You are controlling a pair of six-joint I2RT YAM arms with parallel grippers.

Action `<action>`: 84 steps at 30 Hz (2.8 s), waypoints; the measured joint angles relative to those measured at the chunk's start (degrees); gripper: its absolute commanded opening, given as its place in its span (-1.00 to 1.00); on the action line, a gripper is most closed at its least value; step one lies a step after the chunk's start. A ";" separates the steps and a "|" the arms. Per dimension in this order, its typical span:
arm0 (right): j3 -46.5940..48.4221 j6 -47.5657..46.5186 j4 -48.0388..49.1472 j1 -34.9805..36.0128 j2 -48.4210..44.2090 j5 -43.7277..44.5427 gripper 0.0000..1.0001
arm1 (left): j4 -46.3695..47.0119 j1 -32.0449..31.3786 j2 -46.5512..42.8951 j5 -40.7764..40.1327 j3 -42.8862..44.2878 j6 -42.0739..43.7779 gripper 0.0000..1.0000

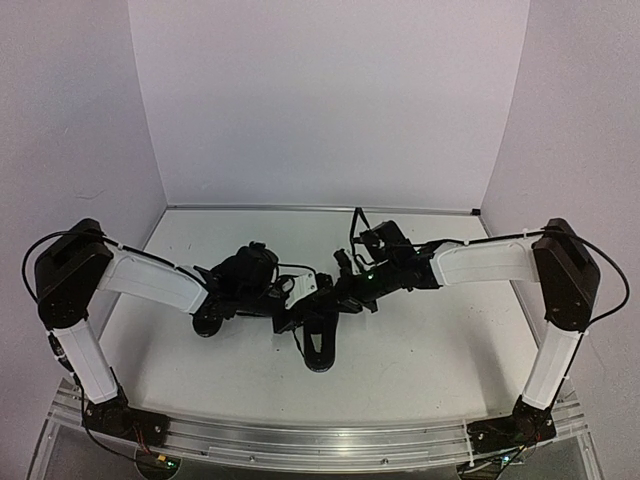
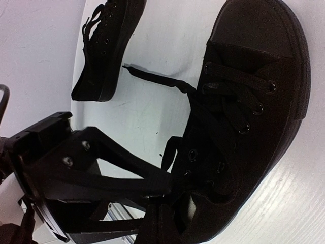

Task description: Tie the shoes

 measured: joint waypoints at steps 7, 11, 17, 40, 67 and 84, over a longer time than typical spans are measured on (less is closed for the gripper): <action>-0.40 -0.03 -0.11 0.00 0.00 0.74 -1.00 | -18.01 5.31 -7.60 -0.95 5.38 0.54 0.12; -0.47 -0.02 -0.11 0.00 0.00 0.84 -1.00 | -28.03 9.26 -7.25 -4.29 11.21 0.49 0.04; -0.47 -0.02 -0.11 0.00 0.00 0.82 -1.00 | -39.89 11.66 1.38 -7.02 17.40 -1.10 0.03; -0.47 -0.02 -0.11 0.00 0.00 0.94 -1.00 | -50.24 16.22 11.76 -10.06 20.58 -3.04 -0.96; -0.45 -0.21 -0.11 -0.04 0.07 4.58 -1.00 | -55.33 -14.17 -27.77 -6.76 12.91 -17.59 -1.00; 0.73 -1.57 -0.11 -0.11 0.45 4.74 -1.00 | -52.25 -17.57 -11.10 2.67 20.79 -8.23 -1.00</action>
